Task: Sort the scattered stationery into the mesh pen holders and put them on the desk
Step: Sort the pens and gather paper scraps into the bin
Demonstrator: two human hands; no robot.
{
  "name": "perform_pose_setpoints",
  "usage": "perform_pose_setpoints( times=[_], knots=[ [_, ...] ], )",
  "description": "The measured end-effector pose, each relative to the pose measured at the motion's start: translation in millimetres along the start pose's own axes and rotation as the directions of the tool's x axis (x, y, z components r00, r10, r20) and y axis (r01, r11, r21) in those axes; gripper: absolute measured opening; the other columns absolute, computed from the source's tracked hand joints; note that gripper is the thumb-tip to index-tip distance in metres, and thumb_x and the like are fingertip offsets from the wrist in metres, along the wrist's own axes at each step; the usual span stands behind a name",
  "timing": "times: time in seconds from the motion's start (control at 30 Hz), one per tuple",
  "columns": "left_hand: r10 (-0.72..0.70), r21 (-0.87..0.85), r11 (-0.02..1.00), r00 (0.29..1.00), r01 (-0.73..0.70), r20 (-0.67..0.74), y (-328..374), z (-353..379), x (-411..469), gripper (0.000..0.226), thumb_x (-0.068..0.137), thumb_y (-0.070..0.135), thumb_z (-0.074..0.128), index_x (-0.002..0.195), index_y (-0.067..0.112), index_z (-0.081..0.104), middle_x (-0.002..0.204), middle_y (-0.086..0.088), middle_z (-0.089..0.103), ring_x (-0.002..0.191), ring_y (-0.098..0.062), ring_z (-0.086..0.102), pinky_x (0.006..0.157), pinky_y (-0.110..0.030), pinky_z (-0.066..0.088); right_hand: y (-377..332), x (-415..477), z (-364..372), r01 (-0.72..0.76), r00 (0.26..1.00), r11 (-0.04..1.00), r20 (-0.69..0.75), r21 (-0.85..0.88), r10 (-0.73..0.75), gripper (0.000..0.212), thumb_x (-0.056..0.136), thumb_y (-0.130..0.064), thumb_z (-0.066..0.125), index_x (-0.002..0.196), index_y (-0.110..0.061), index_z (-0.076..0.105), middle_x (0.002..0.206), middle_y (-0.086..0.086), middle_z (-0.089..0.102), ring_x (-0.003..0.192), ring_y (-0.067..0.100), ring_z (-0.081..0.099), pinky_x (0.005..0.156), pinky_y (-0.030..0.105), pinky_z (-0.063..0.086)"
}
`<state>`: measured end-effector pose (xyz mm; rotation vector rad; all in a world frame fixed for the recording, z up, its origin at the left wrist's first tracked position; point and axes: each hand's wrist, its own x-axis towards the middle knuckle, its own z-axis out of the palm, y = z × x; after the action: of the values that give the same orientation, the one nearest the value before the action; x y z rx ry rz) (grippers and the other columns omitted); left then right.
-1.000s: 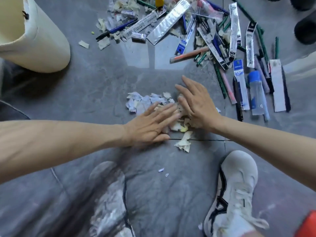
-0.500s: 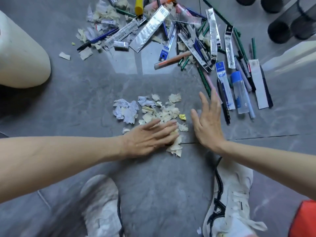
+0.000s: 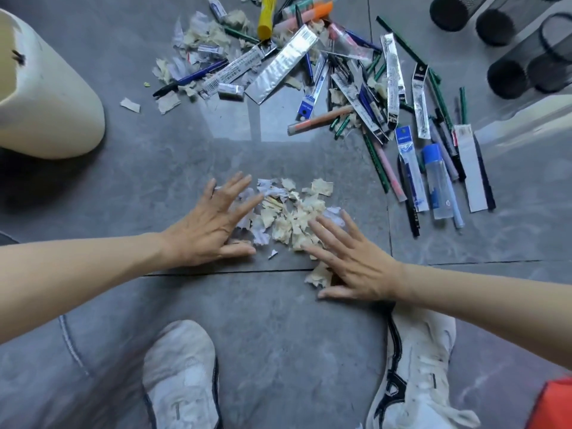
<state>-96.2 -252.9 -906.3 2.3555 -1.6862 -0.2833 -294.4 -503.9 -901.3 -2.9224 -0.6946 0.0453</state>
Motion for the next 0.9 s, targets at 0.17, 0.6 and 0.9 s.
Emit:
perform_pose_setpoints(
  times=[0.17,0.6,0.9],
  knots=[
    [-0.126,-0.094,0.988,0.992,0.123,-0.022,37,16,20,0.068,0.09,0.06,0.031,0.146,0.025,0.016,0.152,-0.012,0.019,0.141,-0.023,0.012,0.115,-0.046,0.011,0,44,6,-0.346,0.912,0.905,-0.138,0.247,0.386,0.068,0.093,-0.047,0.045,0.147,-0.021,0.012,0.157,0.014,-0.002,0.145,0.032,0.006,0.112,0.061,0.015],
    [-0.535,-0.404,0.775,0.845,0.485,-0.013,25,-10,79,0.064,0.093,0.05,0.018,0.15,0.024,0.009,0.158,0.004,0.007,0.145,-0.009,-0.001,0.114,-0.028,-0.011,35,79,-9,-0.669,0.563,0.475,-0.028,0.572,0.826,0.067,0.09,-0.05,0.02,0.148,-0.018,0.025,0.159,0.008,0.012,0.147,0.019,0.001,0.119,0.042,-0.002],
    [-0.183,-0.422,0.895,0.982,0.147,-0.046,18,-14,86,0.058,0.094,0.045,0.024,0.135,0.013,0.049,0.141,-0.002,0.047,0.136,-0.013,0.032,0.115,-0.034,0.016,27,96,-11,-0.482,0.743,0.576,-0.041,0.66,0.668,0.062,0.093,-0.046,0.028,0.146,-0.014,0.03,0.156,0.004,0.023,0.146,0.017,0.009,0.12,0.036,0.008]
  ],
)
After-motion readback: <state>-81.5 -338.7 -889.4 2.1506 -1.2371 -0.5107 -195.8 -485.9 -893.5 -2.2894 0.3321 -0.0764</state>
